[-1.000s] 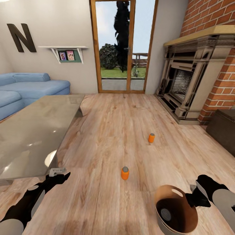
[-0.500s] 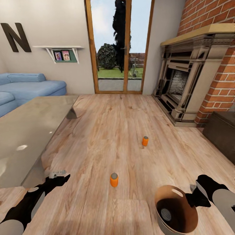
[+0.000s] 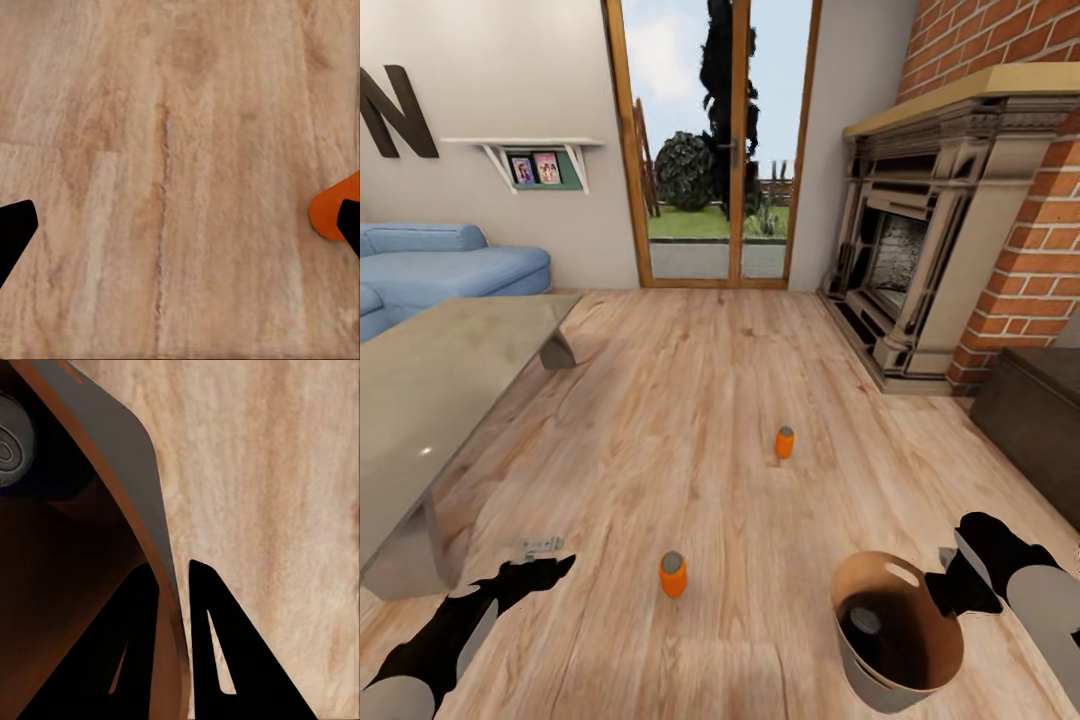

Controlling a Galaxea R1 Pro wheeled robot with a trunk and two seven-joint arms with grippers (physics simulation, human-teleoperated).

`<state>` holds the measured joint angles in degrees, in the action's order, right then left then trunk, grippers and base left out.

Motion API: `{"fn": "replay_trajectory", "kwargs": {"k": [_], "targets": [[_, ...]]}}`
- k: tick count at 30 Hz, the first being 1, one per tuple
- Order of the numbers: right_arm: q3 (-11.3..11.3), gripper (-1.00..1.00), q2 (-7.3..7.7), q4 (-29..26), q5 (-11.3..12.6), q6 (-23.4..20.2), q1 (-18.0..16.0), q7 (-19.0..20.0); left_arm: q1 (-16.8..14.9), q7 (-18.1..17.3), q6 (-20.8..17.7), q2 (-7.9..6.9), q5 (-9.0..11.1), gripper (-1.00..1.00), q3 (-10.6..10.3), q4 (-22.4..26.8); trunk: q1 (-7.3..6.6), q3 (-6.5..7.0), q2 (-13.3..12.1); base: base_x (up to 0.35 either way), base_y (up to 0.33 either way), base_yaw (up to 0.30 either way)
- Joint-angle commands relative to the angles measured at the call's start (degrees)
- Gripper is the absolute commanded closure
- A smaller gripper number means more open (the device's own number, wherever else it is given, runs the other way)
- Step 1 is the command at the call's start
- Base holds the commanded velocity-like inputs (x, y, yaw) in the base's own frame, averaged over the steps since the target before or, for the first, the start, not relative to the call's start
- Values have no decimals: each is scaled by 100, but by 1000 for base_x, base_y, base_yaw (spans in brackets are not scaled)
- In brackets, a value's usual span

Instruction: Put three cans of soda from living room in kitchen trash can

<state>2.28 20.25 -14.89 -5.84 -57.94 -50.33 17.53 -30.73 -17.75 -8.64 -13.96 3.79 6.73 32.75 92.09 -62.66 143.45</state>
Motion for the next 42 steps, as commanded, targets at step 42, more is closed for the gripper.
{"fn": "replay_trajectory", "kwargs": {"k": [42], "targets": [[144, 100, -9, 536, 71, -206, -2233, 36, -1497, 1345, -3150, 921, 27, -100, 14, -317, 2, -241, 2, 181, -78, 0]]}}
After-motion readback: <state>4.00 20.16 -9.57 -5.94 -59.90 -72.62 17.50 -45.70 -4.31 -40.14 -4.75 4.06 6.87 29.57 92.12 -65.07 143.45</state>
